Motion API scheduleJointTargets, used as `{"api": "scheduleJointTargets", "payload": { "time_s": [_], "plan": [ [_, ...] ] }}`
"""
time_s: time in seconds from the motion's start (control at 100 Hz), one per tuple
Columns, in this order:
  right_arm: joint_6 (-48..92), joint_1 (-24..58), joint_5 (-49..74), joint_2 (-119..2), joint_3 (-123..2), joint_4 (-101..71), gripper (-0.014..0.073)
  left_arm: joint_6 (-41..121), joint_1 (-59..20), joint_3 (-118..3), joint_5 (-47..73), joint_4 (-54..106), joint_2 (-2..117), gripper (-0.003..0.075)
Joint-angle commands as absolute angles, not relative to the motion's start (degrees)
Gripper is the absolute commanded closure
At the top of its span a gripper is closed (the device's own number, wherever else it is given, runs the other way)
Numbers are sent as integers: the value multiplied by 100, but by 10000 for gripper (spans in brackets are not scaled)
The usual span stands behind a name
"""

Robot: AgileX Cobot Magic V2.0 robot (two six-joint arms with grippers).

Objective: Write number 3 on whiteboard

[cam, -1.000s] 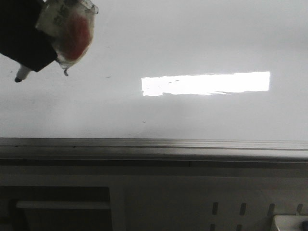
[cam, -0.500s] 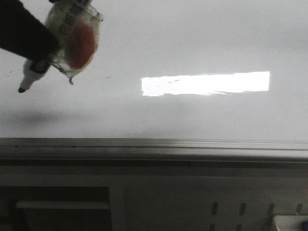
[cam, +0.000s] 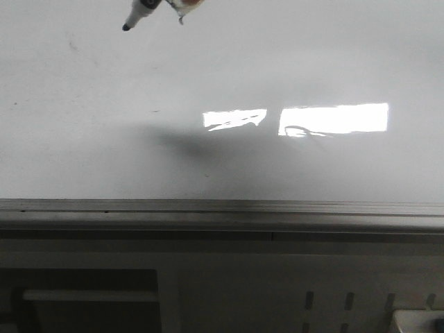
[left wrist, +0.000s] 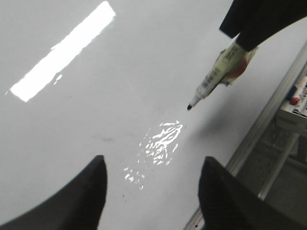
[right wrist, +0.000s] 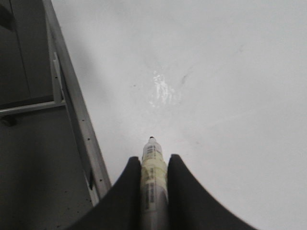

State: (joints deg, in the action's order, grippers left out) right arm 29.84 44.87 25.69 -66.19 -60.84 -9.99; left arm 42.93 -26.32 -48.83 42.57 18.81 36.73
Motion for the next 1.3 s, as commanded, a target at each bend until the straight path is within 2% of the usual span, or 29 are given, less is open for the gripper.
{"api": "scheduleJointTargets", "payload": {
  "time_s": [0.0, 0.19, 0.38, 0.62, 0.93, 1.29],
  "plan": [
    [3005, 4337, 1980, -6479, -6267, -803, 648, 3834, -2320, -4636, 3780, 1994, 3265, 482],
    [3005, 4155, 1931, -6647, -6254, -552, 648, 3600, -1810, -3809, 3442, 2339, 2462, 743],
    [3005, 4119, 1938, -6863, -6153, -471, 648, 3588, -1718, -3448, 2940, 2642, 1972, 741],
    [3005, 4089, 1807, -6936, -5855, -309, 648, 3567, -1718, -3435, 2918, 2642, 1916, 741],
    [3005, 3526, 1717, -6936, -5746, -309, 648, 3567, -1718, -3435, 2918, 2825, 1916, 741],
    [2964, 2997, 2518, -6681, -5717, -344, 648, 3567, -1718, -3435, 2918, 2825, 1916, 741]
  ]
}}
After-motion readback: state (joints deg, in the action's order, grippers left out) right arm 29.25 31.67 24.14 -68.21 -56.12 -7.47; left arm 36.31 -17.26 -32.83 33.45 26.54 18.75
